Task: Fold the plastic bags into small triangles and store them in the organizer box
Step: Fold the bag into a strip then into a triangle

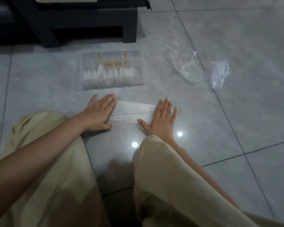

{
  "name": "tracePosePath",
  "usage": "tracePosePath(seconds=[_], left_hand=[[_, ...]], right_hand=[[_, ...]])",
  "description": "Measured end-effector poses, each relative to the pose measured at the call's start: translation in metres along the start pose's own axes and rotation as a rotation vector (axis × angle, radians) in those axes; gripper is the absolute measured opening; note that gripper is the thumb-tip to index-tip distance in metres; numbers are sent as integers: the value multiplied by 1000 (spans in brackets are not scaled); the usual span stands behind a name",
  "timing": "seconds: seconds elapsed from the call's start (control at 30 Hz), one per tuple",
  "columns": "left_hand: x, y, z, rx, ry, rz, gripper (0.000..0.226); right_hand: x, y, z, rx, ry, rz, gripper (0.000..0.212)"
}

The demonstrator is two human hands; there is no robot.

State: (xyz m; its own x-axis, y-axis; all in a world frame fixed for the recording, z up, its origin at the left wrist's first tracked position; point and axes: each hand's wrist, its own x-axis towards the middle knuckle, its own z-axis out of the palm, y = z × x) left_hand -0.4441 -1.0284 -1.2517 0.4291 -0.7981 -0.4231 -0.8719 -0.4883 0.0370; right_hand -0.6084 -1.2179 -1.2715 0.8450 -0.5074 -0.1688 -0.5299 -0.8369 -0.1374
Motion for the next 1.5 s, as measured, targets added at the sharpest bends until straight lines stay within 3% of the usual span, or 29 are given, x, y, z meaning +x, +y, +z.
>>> tracePosePath(seconds=[0.1,0.17,0.3,0.43,0.53,0.63,0.8,0.97,1.07,1.2,1.3,1.43,1.5], left_hand=[[1,14,-5,52,365,279,41],[1,20,-6,77,393,328,36],[8,22,3,94,422,319,30],[13,22,4,84,378,336,10],[16,21,5,87,410,318,9],[16,24,4,6,478,267,27],[13,20,4,18,435,338,15],[17,22,4,167,450,325,6],[16,23,7,97,451,261,19],[17,20,6,-168,535,139,14],[15,19,3,-153,528,179,6],[13,15,4,-141,382,159,32],[14,13,8,-126,378,180,31]], right_hand=[[-4,-20,-2,234,161,-296,51],[-3,-29,5,273,242,-344,35],[4,-27,15,280,112,-353,37],[5,-26,22,225,103,-342,50],[8,-28,24,159,113,-344,59],[8,-30,25,155,132,-325,58],[9,-30,26,169,176,-302,45],[6,-29,25,175,135,-303,54],[5,-28,26,182,120,-322,60],[8,-25,26,241,147,-337,45],[10,-22,28,286,263,-369,29],[16,-16,31,278,393,-418,16],[16,-14,29,267,403,-448,16]])
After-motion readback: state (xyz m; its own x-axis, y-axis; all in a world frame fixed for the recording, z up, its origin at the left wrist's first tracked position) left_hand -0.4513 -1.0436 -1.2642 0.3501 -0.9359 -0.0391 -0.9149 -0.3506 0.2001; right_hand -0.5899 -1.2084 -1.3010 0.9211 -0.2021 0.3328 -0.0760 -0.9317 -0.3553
